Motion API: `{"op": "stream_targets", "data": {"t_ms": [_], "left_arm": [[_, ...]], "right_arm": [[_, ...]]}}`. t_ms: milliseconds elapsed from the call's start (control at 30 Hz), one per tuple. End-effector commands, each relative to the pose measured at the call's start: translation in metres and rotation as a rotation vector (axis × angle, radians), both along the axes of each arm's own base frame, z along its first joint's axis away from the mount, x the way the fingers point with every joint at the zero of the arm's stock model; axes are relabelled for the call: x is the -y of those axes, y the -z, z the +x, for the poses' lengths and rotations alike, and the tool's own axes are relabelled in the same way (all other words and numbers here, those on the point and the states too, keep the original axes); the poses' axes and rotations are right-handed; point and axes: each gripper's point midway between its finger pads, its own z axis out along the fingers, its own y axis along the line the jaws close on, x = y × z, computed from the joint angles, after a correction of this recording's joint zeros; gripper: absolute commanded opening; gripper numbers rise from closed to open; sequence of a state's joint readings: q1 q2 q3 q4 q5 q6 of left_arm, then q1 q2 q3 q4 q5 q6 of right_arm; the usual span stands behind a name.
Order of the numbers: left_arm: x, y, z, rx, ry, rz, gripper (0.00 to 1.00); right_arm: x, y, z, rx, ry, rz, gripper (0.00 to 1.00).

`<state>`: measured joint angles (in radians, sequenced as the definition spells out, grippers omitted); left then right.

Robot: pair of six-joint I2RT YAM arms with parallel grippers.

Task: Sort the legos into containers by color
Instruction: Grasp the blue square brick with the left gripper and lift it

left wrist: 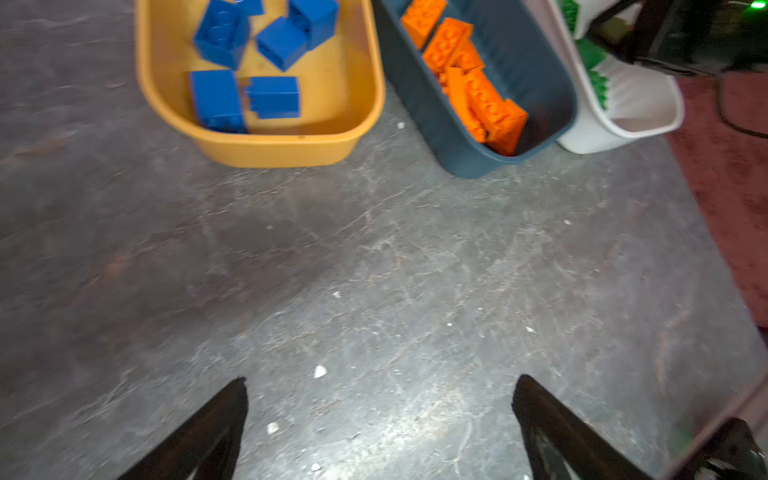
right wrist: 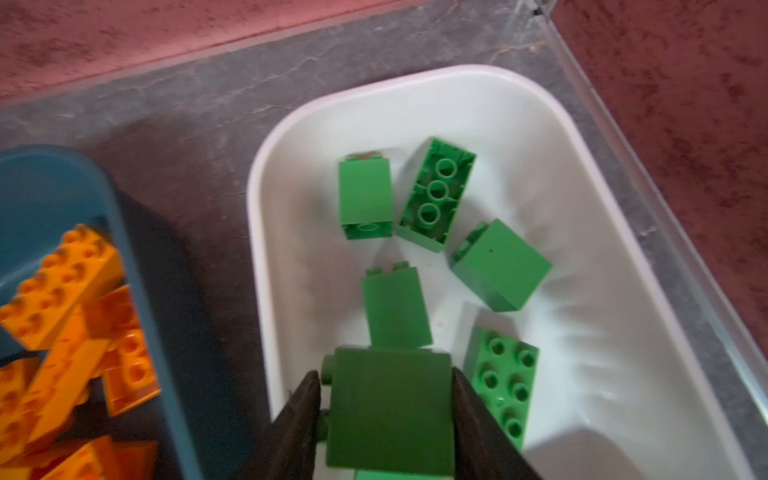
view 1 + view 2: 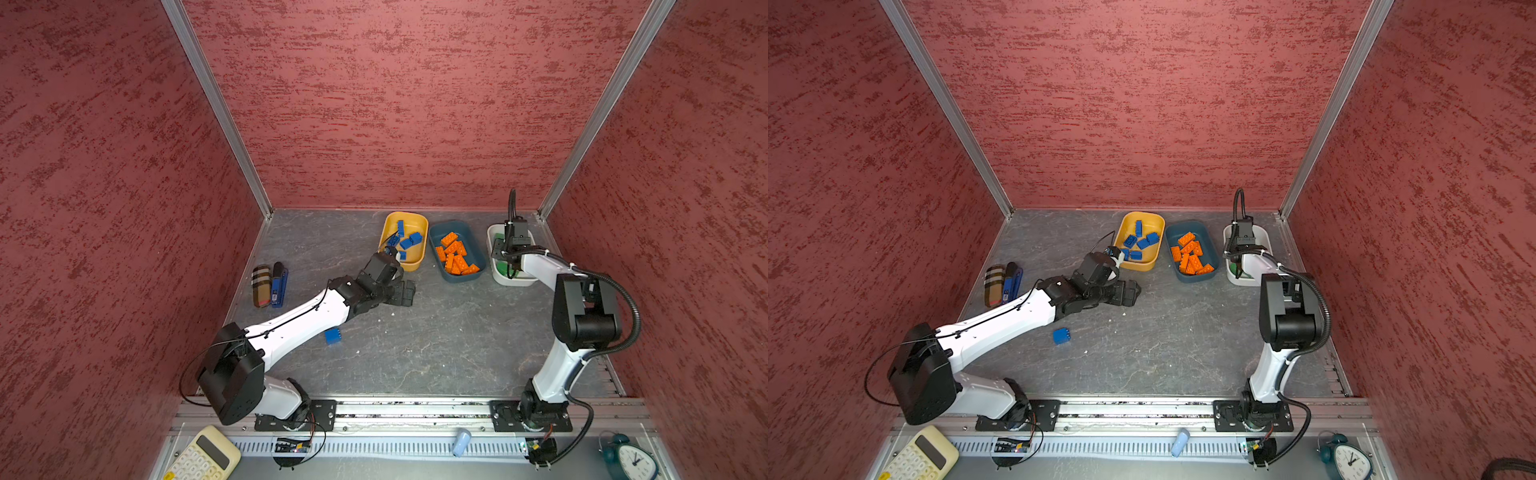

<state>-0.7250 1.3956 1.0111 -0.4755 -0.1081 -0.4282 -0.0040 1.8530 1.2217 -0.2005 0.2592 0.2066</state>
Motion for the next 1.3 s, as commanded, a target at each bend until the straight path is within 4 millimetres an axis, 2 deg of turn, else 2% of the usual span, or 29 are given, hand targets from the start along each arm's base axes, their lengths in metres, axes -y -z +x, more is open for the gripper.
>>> {"op": "stream_targets", "data": {"t_ms": [0, 133, 267, 300, 333, 467, 567, 900, 1100, 1267], "left_arm": [[-0.061, 0.022, -0.012, -0.073, -0.217, 0.120, 1.00], [-0.109, 0.041, -0.030, -0.170, -0.391, 0.144, 1.00], [-0.137, 0.058, -0.051, -0.277, -0.465, 0.108, 0.99], [-0.143, 0.062, -0.057, -0.299, -0.483, 0.112, 1.00], [-0.150, 0.065, -0.063, -0.316, -0.503, 0.119, 0.99], [-0.171, 0.079, -0.084, -0.395, -0.544, 0.173, 0.99], [-0.172, 0.095, -0.092, -0.472, -0.532, 0.173, 1.00], [-0.161, 0.122, -0.088, -0.552, -0.481, 0.189, 0.82], [-0.156, 0.130, -0.082, -0.560, -0.470, 0.198, 0.67], [-0.146, 0.129, -0.078, -0.552, -0.439, 0.223, 0.47]], "right_arm": [[0.022, -0.005, -0.006, -0.023, 0.113, -0.063, 0.59], [0.017, -0.016, -0.004, 0.016, 0.113, -0.023, 0.75], [0.014, -0.035, -0.008, 0.090, 0.131, 0.017, 0.82], [0.013, -0.041, -0.010, 0.117, 0.133, 0.034, 0.96], [0.011, -0.046, -0.012, 0.140, 0.129, 0.050, 0.99], [0.000, -0.065, -0.019, 0.237, 0.088, 0.111, 0.99], [-0.003, -0.072, -0.027, 0.270, 0.083, 0.129, 0.99], [-0.006, -0.073, -0.042, 0.281, 0.056, 0.124, 0.99], [-0.006, -0.070, -0.048, 0.277, 0.051, 0.121, 0.99], [-0.006, -0.068, -0.053, 0.271, 0.052, 0.117, 0.99]]}}
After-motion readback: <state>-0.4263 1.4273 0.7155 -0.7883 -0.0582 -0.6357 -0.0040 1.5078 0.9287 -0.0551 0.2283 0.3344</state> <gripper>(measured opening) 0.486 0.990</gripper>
